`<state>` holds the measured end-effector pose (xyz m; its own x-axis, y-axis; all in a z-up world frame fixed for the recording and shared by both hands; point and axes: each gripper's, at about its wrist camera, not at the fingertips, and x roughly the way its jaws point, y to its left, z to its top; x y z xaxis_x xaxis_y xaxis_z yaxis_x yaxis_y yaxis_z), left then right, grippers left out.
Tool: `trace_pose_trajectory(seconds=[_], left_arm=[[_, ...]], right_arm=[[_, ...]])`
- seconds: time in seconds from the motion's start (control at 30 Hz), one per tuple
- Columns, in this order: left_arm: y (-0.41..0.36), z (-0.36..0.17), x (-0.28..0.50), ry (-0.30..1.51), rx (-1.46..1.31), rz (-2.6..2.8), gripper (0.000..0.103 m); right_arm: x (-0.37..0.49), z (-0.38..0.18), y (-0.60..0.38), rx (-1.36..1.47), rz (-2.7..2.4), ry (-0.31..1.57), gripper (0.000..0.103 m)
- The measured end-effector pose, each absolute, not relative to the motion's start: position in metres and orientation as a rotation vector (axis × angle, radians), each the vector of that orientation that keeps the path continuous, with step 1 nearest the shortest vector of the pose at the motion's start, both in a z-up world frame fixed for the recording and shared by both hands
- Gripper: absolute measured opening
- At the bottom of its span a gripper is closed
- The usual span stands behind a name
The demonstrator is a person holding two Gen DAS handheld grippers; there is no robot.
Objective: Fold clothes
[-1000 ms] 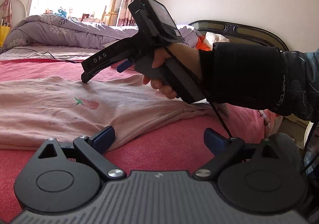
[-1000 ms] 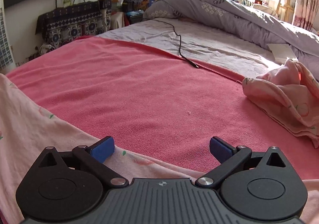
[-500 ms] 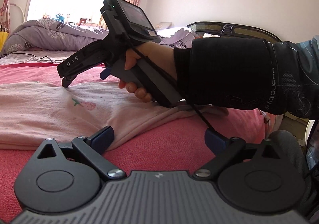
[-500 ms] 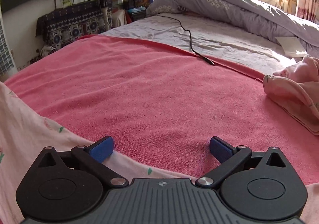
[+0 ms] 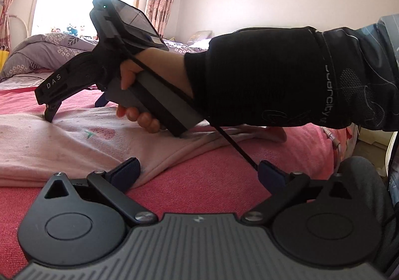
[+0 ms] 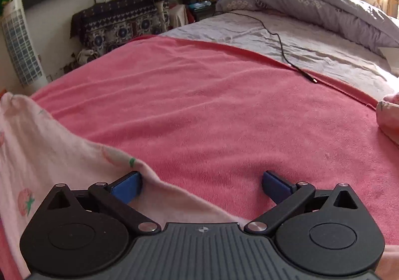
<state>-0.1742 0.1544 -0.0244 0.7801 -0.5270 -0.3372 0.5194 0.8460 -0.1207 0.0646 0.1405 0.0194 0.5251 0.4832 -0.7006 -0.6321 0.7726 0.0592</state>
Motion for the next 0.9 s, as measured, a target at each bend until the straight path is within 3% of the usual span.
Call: trace_pose_trajectory(seconds=[0.17,0.3,0.43,0.7,0.9], left_arm=[[0.162,-0.003,-0.188,0.348,-0.018,-0.507,0.099],[0.209,0.021,-0.189,0.274,-0.084,-0.374,0.1],[0.226,-0.001,-0.167,0.409,-0.076,-0.25,0.1],[0.216,-0.024,-0.177,0.392,-0.015,-0.241,0.1],[0.217,-0.029,-0.184,0.364,-0.007,-0.246,0.1]], right_arm=[[0.055,0.035,0.123,-0.232,0.691,0.733,0.102],[0.038,0.048,0.114,-0.236,0.786,0.754,0.103],[0.028,0.038,0.144,-0.309,0.83,0.804,0.103],[0.056,0.028,0.19,-0.26,0.659,0.721,0.101],[0.015,0.042,0.195,-0.359,0.833,0.723,0.103]])
